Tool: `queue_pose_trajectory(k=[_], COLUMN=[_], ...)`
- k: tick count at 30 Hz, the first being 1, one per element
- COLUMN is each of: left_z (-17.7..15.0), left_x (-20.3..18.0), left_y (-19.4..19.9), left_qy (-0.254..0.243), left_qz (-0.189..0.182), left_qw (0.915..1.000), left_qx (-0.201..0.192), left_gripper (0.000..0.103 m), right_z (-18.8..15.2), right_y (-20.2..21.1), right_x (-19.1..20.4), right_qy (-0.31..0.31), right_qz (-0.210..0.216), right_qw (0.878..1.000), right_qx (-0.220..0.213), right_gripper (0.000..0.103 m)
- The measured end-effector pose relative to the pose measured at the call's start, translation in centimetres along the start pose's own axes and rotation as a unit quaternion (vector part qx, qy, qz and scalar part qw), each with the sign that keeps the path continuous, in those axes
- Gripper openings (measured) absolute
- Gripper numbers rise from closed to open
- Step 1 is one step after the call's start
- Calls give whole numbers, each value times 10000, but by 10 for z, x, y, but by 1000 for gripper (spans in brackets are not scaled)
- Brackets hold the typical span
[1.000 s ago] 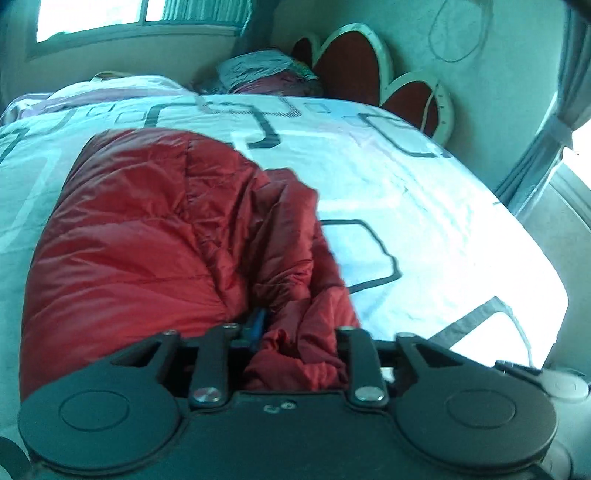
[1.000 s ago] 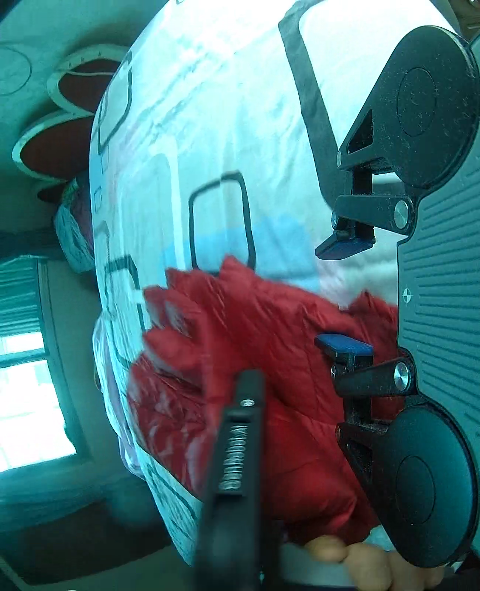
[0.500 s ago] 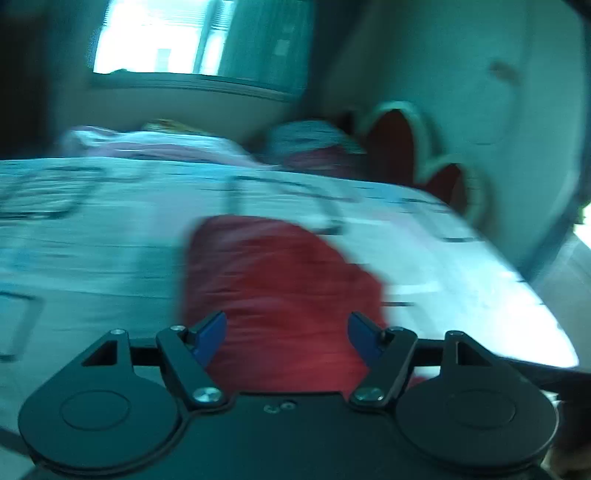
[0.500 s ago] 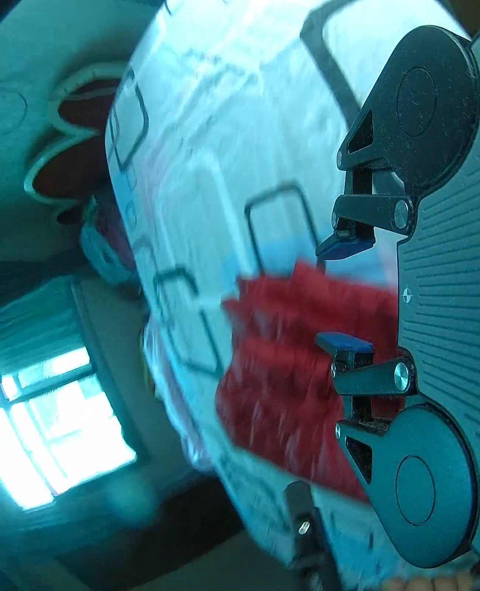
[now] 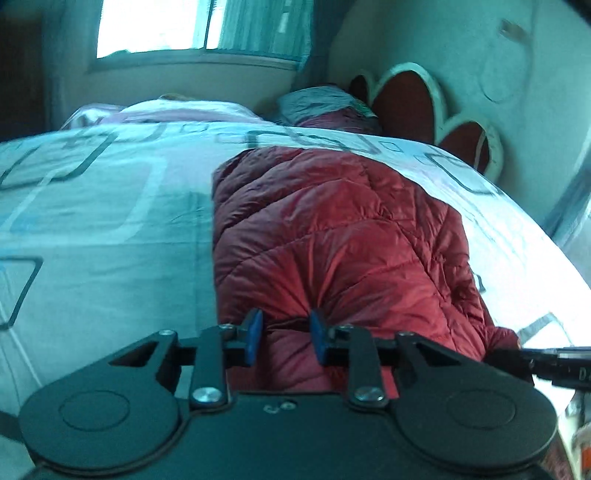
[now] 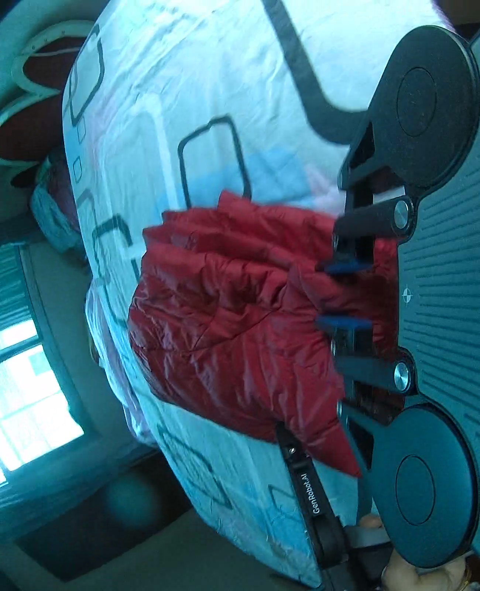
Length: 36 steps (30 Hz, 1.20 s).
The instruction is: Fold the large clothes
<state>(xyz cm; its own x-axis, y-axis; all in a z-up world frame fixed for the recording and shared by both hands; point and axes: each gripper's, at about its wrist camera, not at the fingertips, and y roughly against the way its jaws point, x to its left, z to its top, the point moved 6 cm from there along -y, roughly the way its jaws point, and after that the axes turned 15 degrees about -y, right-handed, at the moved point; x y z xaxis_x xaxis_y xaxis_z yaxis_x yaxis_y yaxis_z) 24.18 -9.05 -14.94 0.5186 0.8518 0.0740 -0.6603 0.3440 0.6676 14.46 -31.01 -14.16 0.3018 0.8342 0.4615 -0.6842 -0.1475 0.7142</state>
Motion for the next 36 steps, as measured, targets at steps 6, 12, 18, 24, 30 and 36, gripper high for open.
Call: queue_pose_trajectory(k=[6, 12, 18, 24, 30, 36], left_z=[-2, -2, 2, 1, 17, 46], left_x=[-6, -27, -21, -9, 18, 44], left_y=[-15, -11, -7, -7, 6, -11], left_qy=[-226, -1005, -1026, -631, -325, -180], left_qz=[-42, -235, -538, -1113, -1153, -789], left_qw=[9997, 9946, 9932, 9917, 9926, 9960], left_qx=[66, -114, -127, -99, -210, -383], left_gripper=[26, 26, 25, 27, 32, 32], right_z=[-28, 6, 27, -28, -25, 26], right_y=[-29, 17, 23, -35, -21, 6], right_x=[-55, -41, 16, 24, 24, 50], right_qy=[-290, -492, -138, 564, 434, 270], right_qz=[-1148, -1241, -685, -1180, -1291, -783], right_qw=[9924, 9877, 9903, 9902, 9895, 9904], right_qx=[333, -815, -1198, -484, -482, -1105], right_gripper=[0, 0, 0, 0, 0, 1])
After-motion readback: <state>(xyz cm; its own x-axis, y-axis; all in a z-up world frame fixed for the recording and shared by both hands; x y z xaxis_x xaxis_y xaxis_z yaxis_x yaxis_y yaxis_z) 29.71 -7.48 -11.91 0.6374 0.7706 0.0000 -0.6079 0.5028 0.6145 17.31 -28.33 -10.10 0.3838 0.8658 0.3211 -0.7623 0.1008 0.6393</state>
